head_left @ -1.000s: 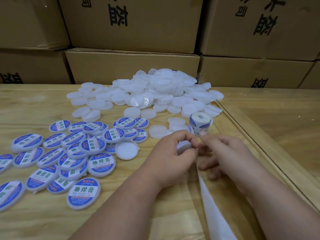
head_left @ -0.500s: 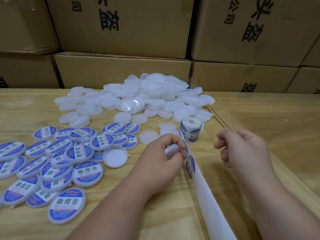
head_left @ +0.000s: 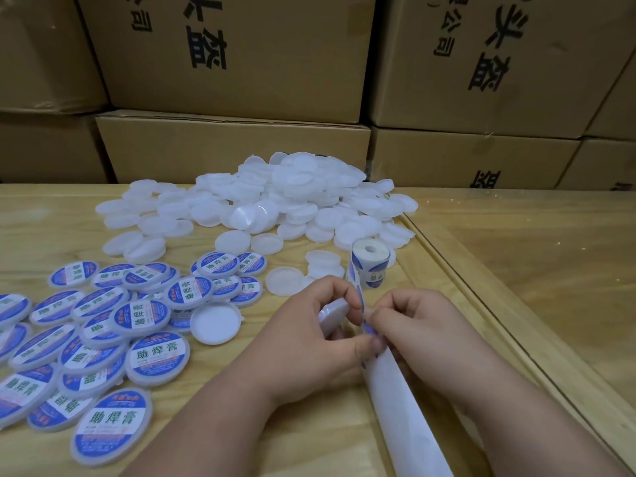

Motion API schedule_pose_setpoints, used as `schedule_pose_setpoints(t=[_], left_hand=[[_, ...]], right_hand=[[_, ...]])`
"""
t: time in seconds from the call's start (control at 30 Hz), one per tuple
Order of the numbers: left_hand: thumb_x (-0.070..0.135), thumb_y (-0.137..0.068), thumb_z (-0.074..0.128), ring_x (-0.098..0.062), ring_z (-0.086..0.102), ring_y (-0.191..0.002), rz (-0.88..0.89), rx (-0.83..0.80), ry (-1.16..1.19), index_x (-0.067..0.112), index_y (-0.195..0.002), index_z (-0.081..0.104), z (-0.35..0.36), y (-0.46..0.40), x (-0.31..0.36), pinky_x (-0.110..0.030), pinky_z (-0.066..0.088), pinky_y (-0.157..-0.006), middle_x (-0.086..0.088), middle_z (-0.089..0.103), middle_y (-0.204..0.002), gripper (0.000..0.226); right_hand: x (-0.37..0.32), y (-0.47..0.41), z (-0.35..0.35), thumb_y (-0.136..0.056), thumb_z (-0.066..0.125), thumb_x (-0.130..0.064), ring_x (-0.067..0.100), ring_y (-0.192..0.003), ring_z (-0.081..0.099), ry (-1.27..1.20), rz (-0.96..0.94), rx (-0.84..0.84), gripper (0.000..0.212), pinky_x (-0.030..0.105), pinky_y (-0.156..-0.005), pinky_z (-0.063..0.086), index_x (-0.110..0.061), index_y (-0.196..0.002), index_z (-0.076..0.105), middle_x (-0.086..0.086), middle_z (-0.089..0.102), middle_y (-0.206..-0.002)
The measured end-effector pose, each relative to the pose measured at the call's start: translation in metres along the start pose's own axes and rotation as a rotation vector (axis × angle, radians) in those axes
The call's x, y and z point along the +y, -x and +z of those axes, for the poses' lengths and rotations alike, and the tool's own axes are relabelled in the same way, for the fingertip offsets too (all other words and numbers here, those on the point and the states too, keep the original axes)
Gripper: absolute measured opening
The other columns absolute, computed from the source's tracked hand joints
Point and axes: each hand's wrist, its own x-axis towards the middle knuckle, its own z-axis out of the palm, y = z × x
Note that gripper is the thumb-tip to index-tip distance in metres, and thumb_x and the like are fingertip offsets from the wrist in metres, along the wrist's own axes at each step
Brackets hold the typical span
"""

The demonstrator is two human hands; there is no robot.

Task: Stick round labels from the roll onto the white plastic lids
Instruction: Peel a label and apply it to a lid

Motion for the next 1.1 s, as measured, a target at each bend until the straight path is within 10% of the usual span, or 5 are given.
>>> schedule_pose_setpoints(t=[0.37,0.73,1.1], left_hand=[[0.033,-0.071,0.087,-0.008,0.051,-0.058,0.003,-0.012,-0.106,0.033,-0.095,0.058,0.001,-0.001,-0.002,-0.018,0.045,-0.056,0.014,0.059,-0.064,0.038],[0.035,-0.074,0.079,-0.009,0.063,-0.078,-0.019,0.042,-0.062,0.036,-0.097,0.065,-0.004,-0.001,-0.002,-0.040,0.058,-0.077,0.006,0.070,-0.090,0.028],[0.029,-0.079,0.080,-0.005,0.064,-0.083,-0.065,-0.028,0.110,0.034,-0.096,0.071,-0.011,0.000,0.000,-0.018,0.053,-0.076,0.008,0.071,-0.092,0.021]], right_hand=[[-0.002,0.002,0.002,-0.073,0.056,-0.031,0.012,-0.045,0.039,-0.010,0.006,-0.087,0.026,0.019,-0.041,0.031,-0.005,-0.074,0.060,-0.002,0.047,-0.054],[-0.001,0.004,0.002,-0.072,0.054,-0.023,0.008,-0.056,0.055,-0.052,-0.065,-0.274,0.013,0.022,-0.048,0.046,-0.017,-0.071,0.066,-0.003,0.058,-0.068],[0.004,0.003,0.006,-0.076,0.059,-0.022,0.006,-0.056,0.044,-0.022,-0.189,-0.229,0.022,0.019,-0.051,0.035,0.000,-0.077,0.061,-0.013,0.057,-0.060]])
